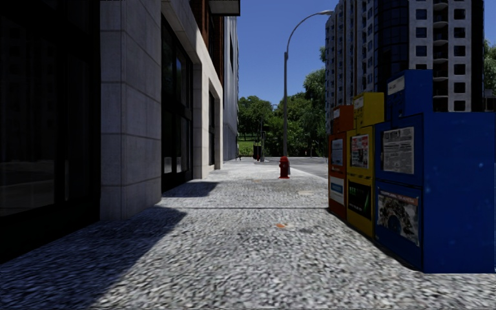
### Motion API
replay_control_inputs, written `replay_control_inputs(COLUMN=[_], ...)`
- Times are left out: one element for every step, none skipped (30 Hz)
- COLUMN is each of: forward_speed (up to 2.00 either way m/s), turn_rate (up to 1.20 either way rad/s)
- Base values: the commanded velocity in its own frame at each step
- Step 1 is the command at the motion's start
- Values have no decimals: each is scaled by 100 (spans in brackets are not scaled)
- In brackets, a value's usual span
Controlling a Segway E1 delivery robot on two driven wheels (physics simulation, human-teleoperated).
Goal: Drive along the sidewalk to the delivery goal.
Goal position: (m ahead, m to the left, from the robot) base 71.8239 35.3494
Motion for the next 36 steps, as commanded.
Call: replay_control_inputs(forward_speed=[200, 200, 200, 200, 200, 200, 200, 200, 200, 200, 200, 200, 200, 200, 200, 200, 200, 200, 200, 200, 200, 200, 200, 200, 200, 200, 200, 200, 200, 200, 200, 200, 200, 200, 200, 200], turn_rate=[0, 0, 0, 0, 0, 0, 0, 0, 0, 0, 0, 0, 0, 0, 0, 0, 0, 0, 0, 0, 0, 0, 0, 0, 0, 0, 0, 0, 0, 0, 0, 0, 0, 0, 0, 0])
